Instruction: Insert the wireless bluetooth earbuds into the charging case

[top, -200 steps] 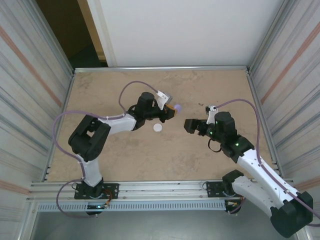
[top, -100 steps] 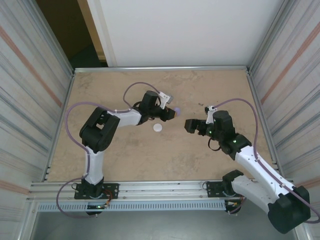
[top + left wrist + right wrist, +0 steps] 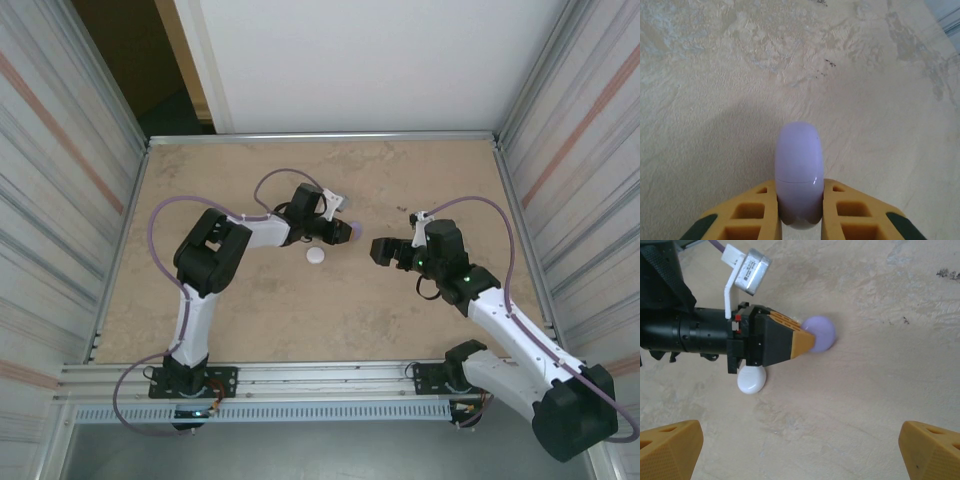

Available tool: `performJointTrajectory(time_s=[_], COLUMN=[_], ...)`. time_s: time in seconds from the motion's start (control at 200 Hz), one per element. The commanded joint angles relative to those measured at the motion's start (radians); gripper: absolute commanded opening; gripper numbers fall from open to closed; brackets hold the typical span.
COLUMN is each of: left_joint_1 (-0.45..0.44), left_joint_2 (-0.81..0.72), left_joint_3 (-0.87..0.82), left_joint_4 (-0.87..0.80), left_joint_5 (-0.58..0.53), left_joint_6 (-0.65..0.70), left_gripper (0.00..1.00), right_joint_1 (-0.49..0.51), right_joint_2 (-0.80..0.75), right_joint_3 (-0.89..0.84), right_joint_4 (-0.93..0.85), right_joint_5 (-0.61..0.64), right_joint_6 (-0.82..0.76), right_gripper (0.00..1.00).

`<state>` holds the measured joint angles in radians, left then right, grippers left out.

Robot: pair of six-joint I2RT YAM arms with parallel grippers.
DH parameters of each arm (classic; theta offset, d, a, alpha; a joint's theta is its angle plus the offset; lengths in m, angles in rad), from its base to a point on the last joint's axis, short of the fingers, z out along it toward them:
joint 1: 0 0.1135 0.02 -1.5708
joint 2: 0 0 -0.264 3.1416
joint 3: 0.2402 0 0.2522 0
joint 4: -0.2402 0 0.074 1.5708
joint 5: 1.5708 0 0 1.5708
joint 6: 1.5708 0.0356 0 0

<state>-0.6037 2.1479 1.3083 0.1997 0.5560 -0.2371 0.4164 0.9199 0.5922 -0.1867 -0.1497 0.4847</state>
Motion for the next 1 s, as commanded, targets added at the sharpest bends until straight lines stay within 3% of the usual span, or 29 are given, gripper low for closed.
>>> performJointTrajectory(time_s=[0.0,0.426,0.862,0.992], left_joint_1=[0.005,0.006,0.008,0.008], left_joint_2=[0.025,0.036,-0.047,-0.133], left_joint_3=[0.038,0.050,0.006,-0.025], left_joint_4=[-0.034,-0.045,-0.022,0.000], left_joint_5=[0.012,-0.017,-0.051,-0.052], left_joint_6=[-0.007,-0.008,-0.006,-0.007], left_gripper=[0.08,0.33,0.43,0.45], right_joint_1=[-0.010,-0.025,-0.056,-0.072], right_joint_2=[0.011,0.016,-0.011,-0.018], right_joint_3=[-0.002,0.000,0.013,0.036], right_joint_4=[0.014,0.004,-0.040,-0.070], right_joint_5=[0.000,-0.008,-0.002,0.002], right_joint_6=[-0.029,-0.038,-0.049,-0.068], right_gripper=[0.99,0.99,0.99,0.99])
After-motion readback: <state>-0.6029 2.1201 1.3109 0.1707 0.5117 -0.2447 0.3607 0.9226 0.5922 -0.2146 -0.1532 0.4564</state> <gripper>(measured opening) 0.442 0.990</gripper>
